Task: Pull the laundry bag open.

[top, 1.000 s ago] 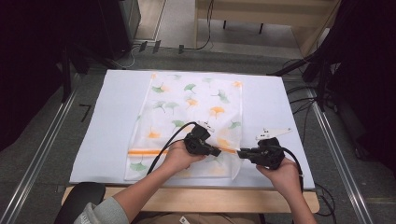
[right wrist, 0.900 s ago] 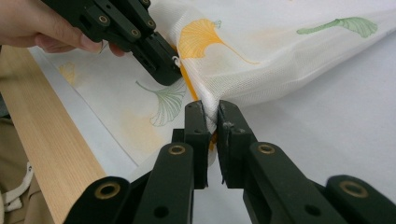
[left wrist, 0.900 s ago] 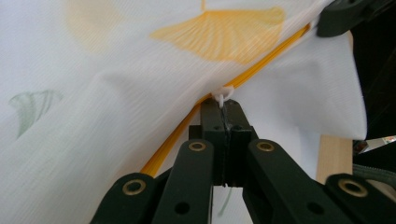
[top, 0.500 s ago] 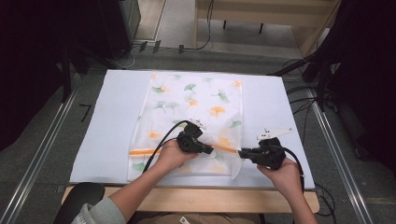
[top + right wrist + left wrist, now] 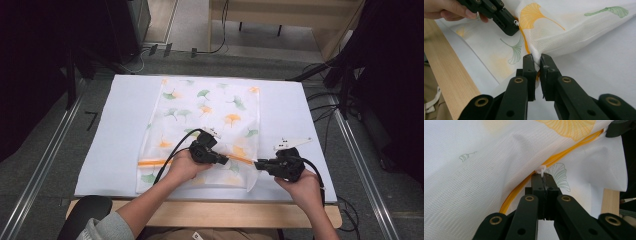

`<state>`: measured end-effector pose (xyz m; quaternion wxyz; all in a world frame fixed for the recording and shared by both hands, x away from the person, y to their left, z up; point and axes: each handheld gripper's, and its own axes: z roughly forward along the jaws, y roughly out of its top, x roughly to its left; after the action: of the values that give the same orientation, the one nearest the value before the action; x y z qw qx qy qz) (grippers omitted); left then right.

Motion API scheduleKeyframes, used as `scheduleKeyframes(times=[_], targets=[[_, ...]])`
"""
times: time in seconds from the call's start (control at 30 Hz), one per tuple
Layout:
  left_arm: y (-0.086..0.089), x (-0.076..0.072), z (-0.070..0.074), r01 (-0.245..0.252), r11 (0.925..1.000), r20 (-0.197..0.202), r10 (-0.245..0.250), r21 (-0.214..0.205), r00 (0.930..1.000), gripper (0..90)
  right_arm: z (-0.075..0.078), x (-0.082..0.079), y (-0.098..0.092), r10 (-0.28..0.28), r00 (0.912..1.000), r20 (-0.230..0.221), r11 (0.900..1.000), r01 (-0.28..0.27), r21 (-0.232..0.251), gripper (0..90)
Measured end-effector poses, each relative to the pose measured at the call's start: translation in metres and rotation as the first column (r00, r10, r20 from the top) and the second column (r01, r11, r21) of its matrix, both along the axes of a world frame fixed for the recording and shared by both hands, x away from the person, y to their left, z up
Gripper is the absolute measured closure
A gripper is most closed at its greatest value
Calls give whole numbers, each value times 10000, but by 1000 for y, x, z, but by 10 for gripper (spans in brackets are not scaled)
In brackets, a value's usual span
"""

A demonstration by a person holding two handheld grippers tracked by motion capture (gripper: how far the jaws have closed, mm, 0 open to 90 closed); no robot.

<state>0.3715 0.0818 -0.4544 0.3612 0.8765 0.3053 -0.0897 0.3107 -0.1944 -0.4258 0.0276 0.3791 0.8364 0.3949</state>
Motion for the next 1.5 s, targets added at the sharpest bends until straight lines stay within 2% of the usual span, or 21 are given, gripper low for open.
scheduleKeyframes(times=[0.13,0.3,0.37,0.4,0.43,0.47,0.53,0.6,0.67,0.73,0.87,1.13,1.5], targets=[[0,0,1,-22,9999,-1,22,110,10000,900,0,0,0,-16,10000,18,10000,16,-11,856],[3,-1,4,-52,10000,-26,52,54,10000,900,2,0,-1,-74,9998,159,10000,74,12,855],[3,-1,3,-62,9999,36,62,161,10000,900,2,0,-2,-75,9999,142,10000,75,-16,856],[4,0,1,-184,9989,73,181,437,9998,900,2,0,-2,-72,9999,126,10000,73,-34,857],[7,1,-2,-384,9984,-63,387,405,9992,900,2,0,-2,-51,9999,146,9999,53,-102,857],[11,4,-4,-438,9982,-424,455,402,9981,900,2,0,-1,-79,9999,141,9999,81,-129,858],[15,6,-4,-613,9978,-564,626,247,9964,900,2,0,-1,-73,9998,195,9999,76,-142,858],[18,5,1,-458,9985,-477,472,301,9977,900,3,0,-1,-112,9997,207,9999,114,-107,858],[20,1,5,-276,9980,-215,289,561,9994,900,3,-1,-2,-149,9997,216,9997,153,-164,858],[25,0,6,-245,9970,-199,261,739,9995,900,2,0,-4,-211,9995,224,9996,215,-200,858],[37,0,6,-378,9959,-235,399,822,9989,900,2,1,-6,-350,9993,151,9992,353,-211,857],[35,0,10,-350,9988,130,345,345,9993,900,1,1,-7,-492,9987,95,9985,494,-246,856],[34,-3,15,-321,9991,204,315,293,9993,900,-1,2,-7,-462,9989,52,9984,463,-336,853]])
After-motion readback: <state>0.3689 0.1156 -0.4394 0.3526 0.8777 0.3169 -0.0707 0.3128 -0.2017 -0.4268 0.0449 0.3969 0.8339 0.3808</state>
